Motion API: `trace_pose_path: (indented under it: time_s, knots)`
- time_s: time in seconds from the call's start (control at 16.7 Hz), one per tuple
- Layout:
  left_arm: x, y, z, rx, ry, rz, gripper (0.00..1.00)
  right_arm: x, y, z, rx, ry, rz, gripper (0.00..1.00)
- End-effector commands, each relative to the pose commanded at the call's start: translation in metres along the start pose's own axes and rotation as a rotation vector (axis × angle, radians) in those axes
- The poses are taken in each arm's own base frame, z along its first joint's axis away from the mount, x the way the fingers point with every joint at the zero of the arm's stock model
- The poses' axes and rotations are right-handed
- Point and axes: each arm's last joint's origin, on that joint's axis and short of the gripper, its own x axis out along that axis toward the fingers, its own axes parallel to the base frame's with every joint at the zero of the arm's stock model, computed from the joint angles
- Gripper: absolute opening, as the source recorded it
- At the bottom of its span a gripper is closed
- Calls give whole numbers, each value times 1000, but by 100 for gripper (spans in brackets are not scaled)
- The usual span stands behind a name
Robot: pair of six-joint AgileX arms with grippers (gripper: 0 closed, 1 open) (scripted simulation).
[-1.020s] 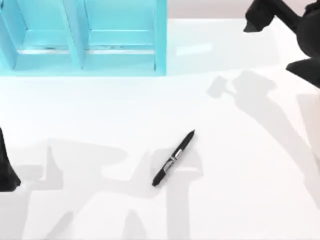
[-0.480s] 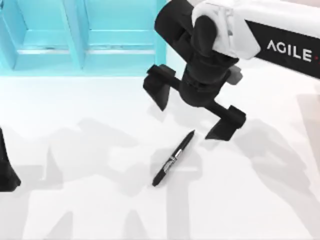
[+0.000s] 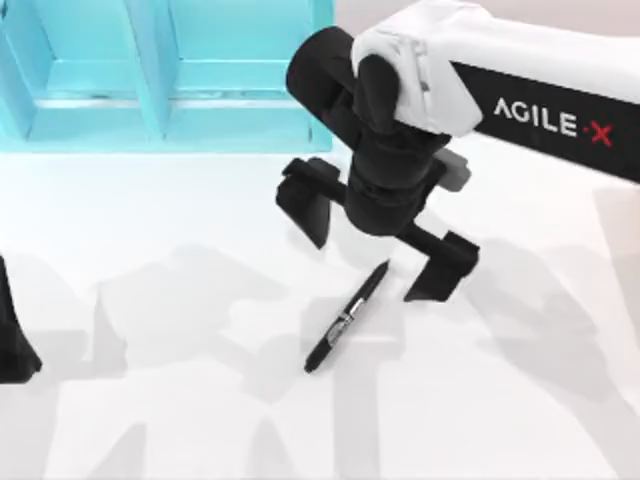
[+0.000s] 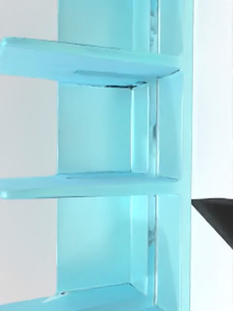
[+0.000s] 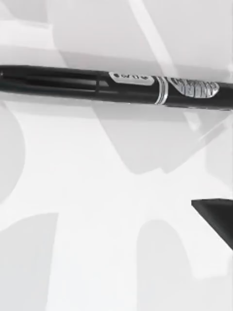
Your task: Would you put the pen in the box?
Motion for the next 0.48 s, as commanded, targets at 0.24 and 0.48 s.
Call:
trace_pose_path:
  time_s: [0.24, 0.48]
  knots:
    - [0, 0, 0, 0, 0, 0, 100, 23, 3, 0, -4, -1, -2, 100]
    - [0, 0, 0, 0, 0, 0, 100, 73, 4, -1, -3, -2, 4, 100]
